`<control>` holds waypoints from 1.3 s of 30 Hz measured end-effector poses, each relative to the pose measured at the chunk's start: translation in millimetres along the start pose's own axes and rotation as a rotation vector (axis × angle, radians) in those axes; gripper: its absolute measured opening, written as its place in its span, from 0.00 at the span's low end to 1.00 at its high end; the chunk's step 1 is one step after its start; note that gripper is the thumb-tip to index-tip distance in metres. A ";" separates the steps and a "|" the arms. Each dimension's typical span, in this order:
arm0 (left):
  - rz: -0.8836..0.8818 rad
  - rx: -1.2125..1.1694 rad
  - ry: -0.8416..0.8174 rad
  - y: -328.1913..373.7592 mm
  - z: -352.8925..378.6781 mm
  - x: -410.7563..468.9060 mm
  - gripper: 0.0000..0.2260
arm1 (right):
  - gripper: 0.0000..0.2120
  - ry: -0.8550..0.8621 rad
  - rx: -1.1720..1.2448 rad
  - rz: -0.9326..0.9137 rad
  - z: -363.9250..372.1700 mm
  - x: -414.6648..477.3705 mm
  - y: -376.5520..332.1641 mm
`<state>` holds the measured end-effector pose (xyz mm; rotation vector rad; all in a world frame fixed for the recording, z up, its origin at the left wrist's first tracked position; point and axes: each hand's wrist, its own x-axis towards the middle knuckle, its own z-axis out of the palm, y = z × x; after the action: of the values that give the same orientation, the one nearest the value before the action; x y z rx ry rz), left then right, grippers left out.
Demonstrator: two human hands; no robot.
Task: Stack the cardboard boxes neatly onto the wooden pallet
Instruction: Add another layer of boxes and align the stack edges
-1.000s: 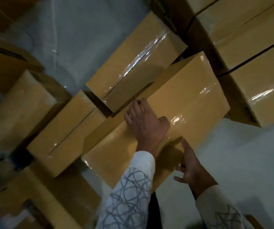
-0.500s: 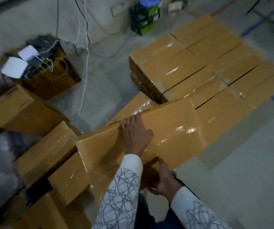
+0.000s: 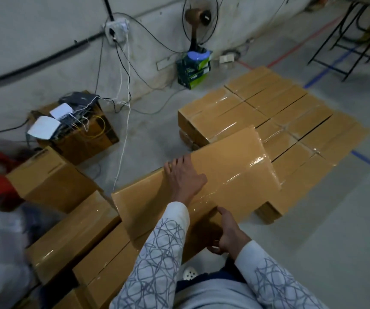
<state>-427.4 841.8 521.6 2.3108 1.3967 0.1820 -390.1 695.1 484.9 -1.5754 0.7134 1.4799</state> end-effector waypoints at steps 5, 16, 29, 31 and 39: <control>0.061 0.019 0.003 10.5 -2.5 40.8 0.32 | 0.31 0.026 0.095 -0.043 12.8 4.8 -31.8; 0.158 0.005 -0.081 70.2 30.2 230.2 0.35 | 0.33 0.055 0.284 -0.099 51.8 79.0 -204.1; 0.134 -0.001 -0.261 171.5 30.4 580.5 0.35 | 0.32 0.182 0.259 -0.459 92.6 160.4 -519.7; 0.140 -0.061 -0.305 176.9 23.4 625.9 0.35 | 0.30 0.199 0.231 -0.496 100.6 162.4 -562.1; 0.053 -0.443 -0.465 162.5 34.2 824.8 0.32 | 0.23 0.383 0.218 -0.651 175.9 213.0 -721.0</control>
<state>114.5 1483.4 470.9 1.8671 0.9502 -0.0313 166.2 1226.9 422.3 -1.7152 0.4764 0.6162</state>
